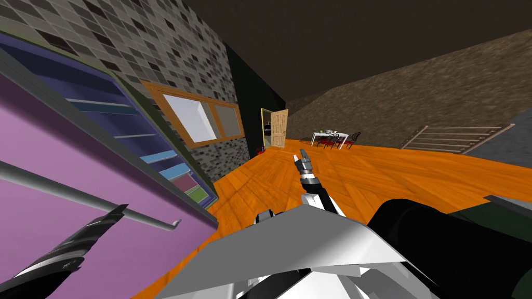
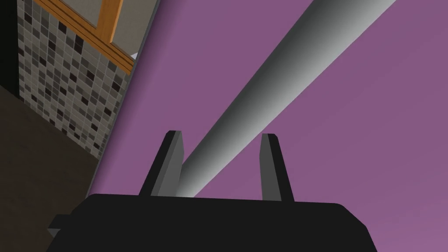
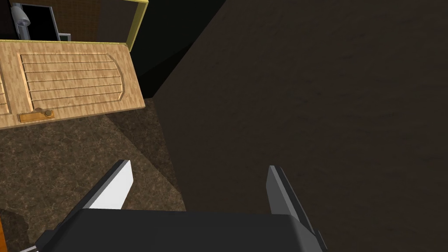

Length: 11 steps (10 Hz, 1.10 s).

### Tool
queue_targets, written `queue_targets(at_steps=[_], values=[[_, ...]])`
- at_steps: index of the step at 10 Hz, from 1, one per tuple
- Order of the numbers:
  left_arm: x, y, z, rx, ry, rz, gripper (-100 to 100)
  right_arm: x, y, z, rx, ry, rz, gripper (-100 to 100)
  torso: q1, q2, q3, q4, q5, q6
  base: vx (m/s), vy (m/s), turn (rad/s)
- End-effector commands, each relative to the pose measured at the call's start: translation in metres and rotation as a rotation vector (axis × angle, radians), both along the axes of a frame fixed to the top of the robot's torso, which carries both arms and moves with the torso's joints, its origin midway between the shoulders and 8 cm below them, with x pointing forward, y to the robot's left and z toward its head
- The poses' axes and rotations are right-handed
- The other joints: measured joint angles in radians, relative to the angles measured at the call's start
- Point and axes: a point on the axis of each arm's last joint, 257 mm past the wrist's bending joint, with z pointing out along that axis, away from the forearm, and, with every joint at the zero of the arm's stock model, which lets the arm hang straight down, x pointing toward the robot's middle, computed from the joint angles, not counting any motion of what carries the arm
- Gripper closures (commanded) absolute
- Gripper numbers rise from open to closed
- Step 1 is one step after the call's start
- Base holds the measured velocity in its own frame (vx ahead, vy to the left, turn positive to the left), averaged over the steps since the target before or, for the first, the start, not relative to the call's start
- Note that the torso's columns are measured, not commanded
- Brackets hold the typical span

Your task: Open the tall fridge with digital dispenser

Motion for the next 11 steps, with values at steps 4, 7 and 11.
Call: queue_targets(at_steps=[4, 7, 11], values=[[0.004, -0.019, 0.006, -0.007, -0.007, -0.084, 100, 0.0, 0.0, 0.0, 0.0, 0.0, 0.0, 0, 0.006, 0.006, 0.003, 0.002, 0.001, 0.0, -0.249, 0.087, -0.021], [0.008, -0.038, 0.005, -0.016, -0.005, -0.151, 100, 0.0, 0.0, 0.0, 0.0, 0.0, 0.0, 0, 0.004, 0.0, -0.001, 0.001, 0.0, 0.002, -0.243, 0.087, -0.007], [0.012, -0.073, -0.001, -0.013, 0.002, -0.268, 100, 0.0, 0.0, 0.0, 0.0, 0.0, 0.0, 0, -0.004, -0.009, -0.006, -0.005, 0.001, 0.012, -0.181, 0.099, -0.006]])
